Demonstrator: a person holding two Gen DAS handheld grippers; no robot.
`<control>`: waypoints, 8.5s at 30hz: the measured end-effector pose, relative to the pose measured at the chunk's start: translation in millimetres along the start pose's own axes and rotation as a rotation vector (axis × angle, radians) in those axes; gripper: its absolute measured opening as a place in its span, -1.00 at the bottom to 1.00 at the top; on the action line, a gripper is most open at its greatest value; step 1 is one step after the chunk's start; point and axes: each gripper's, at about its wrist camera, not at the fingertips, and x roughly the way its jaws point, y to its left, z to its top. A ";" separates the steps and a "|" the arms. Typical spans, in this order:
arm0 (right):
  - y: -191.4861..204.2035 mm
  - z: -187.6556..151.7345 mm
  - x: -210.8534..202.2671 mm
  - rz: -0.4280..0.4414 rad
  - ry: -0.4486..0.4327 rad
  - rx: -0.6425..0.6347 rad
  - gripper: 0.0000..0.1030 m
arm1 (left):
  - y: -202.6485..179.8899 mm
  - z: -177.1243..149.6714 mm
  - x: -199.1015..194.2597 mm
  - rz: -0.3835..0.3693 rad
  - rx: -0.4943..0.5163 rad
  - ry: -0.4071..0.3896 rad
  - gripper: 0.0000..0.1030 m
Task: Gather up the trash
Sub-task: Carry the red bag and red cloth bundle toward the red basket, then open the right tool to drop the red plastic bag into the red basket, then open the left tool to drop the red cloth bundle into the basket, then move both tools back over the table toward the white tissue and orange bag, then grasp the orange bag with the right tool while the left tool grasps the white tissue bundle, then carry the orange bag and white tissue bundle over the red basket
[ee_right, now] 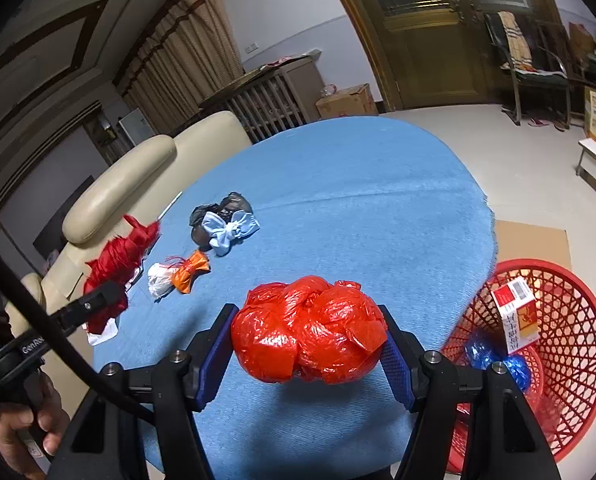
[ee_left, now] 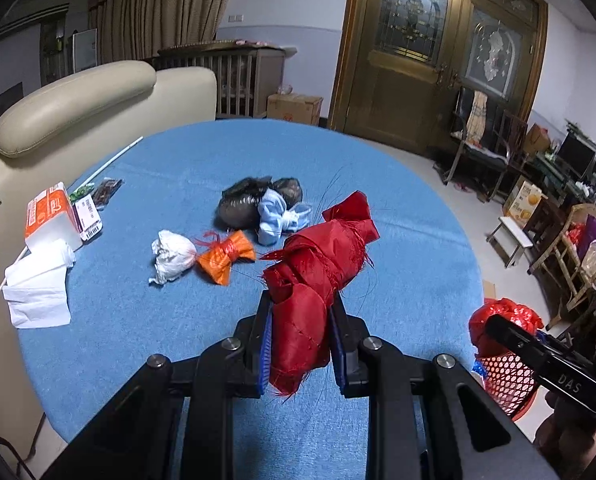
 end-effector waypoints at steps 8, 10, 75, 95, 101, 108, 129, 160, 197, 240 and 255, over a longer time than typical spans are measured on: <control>-0.4 -4.4 4.4 -0.001 0.021 -0.005 0.35 | 1.0 -4.8 7.0 0.017 -0.012 0.040 -0.50; -0.3 -4.7 4.0 0.000 0.020 -0.005 0.35 | 0.8 -4.9 6.5 0.015 -0.013 0.041 -0.50; -233.2 -2.6 -95.7 -0.293 -0.123 0.436 0.83 | -275.3 -43.3 62.8 -0.352 0.498 0.232 -0.33; -205.0 4.9 -91.9 -0.270 -0.126 0.407 0.83 | -171.0 -23.2 58.2 -0.228 0.255 0.208 0.49; -160.5 11.2 -69.3 -0.239 -0.081 0.314 0.83 | -109.5 -28.2 57.4 -0.170 0.141 0.206 0.49; -97.7 14.9 -37.1 -0.201 -0.009 0.180 0.83 | -28.1 -35.0 50.6 -0.089 -0.019 0.178 0.49; 117.4 5.7 119.2 0.024 0.277 -0.401 0.83 | 153.3 -54.5 36.2 0.170 -0.337 0.112 0.49; 202.5 28.6 255.7 0.144 0.349 -0.552 0.40 | 177.3 -15.0 64.3 0.171 -0.320 0.114 0.49; 72.8 -2.0 115.3 0.088 0.227 -0.234 0.40 | 94.8 8.0 83.5 0.185 -0.142 0.141 -0.46; -8.7 -0.4 40.9 -0.034 0.096 -0.054 0.41 | -37.2 -12.0 42.9 0.020 0.080 0.107 -0.45; -48.8 -1.5 -2.2 -0.116 0.045 -0.011 0.41 | -78.1 -10.6 32.2 -0.044 0.149 0.085 -0.46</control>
